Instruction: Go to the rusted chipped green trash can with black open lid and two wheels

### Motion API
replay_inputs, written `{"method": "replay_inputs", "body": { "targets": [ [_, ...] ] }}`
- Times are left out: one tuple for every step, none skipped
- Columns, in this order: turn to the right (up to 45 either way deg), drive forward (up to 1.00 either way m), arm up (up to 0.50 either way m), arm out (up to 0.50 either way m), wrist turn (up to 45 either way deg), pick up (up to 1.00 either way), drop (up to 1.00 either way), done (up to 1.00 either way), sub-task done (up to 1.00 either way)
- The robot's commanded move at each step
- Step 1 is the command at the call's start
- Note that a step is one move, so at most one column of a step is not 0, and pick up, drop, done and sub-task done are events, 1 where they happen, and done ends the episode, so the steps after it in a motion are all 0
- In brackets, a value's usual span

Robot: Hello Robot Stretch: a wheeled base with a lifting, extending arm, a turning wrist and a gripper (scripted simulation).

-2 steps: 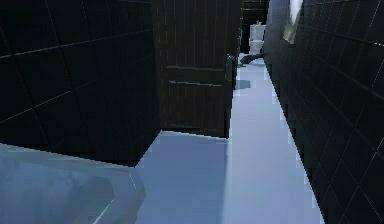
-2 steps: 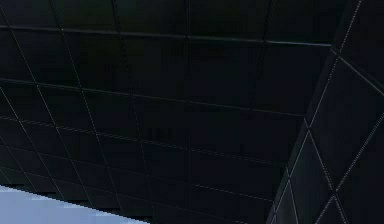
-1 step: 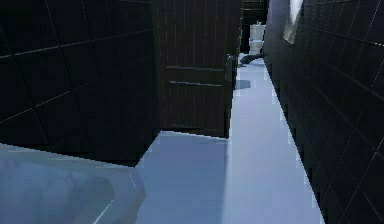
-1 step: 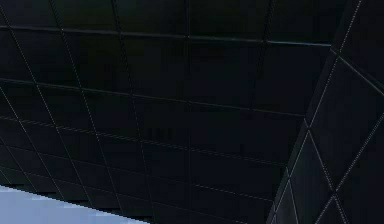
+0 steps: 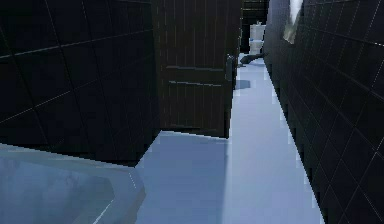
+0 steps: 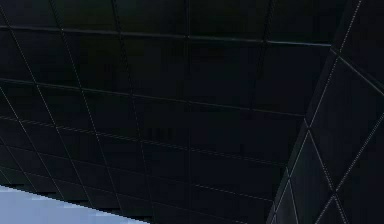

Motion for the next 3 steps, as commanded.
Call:
{"method": "replay_inputs", "body": {
  "targets": [
    [-36.0,0.0,0.0,0.0,0.0,0.0,0.0,0.0,0.0],
    [3.0,0.0,0.0,0.0,0.0,0.0,0.0,0.0,0.0],
    [45.0,0.0,0.0,0.0,0.0,0.0,0.0,0.0,0.0]
  ]
}}
